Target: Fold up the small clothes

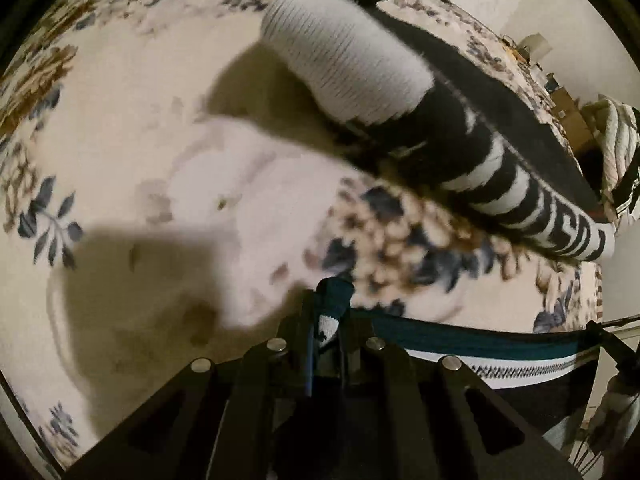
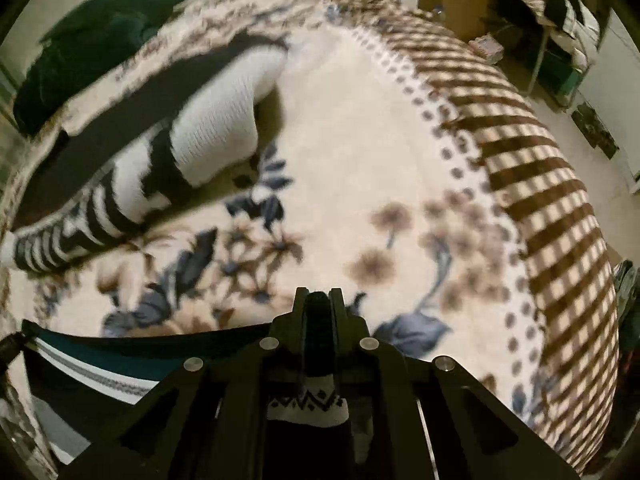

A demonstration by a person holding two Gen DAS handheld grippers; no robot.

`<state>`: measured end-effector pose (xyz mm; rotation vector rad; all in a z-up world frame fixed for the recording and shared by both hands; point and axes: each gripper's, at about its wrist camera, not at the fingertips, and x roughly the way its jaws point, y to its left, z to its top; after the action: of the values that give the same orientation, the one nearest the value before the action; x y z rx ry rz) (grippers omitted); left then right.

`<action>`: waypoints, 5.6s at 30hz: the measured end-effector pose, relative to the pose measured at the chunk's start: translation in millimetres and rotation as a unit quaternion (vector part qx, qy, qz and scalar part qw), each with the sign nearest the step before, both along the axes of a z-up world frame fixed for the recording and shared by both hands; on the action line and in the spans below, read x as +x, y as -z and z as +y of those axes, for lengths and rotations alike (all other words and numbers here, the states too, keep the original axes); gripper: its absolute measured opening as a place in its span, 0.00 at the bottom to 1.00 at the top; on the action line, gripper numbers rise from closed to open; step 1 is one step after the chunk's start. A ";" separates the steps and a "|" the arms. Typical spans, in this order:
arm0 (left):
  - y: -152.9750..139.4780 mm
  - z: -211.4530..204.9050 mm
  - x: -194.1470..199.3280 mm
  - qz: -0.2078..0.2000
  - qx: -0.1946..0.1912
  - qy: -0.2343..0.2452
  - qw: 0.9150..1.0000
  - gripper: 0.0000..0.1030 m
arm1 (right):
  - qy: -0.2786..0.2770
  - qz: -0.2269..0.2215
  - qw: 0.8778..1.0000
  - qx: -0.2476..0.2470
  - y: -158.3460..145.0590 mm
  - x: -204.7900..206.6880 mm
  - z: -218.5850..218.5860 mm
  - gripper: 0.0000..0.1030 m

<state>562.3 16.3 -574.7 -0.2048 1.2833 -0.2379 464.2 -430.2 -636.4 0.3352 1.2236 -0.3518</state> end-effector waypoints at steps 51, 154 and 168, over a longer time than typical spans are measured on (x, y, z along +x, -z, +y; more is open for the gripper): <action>-46.7 70.4 -235.7 0.049 -0.021 -0.007 0.999 0.34 | 0.059 0.030 0.984 0.166 -28.4 -203.3 15.7 0.38; -190.2 103.6 -387.8 -0.034 -0.226 -0.296 0.927 0.11 | 0.290 -0.021 0.855 0.428 -128.9 -406.9 99.6 0.28; -119.0 -23.2 -151.8 -0.059 -0.156 -0.192 0.967 0.44 | 0.232 -0.061 0.890 0.387 -54.5 -165.1 -18.0 0.76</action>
<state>410.5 -6.9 -455.7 -0.6914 1.0588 -0.1151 299.2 -448.2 -581.9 1.3376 1.1072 -0.2268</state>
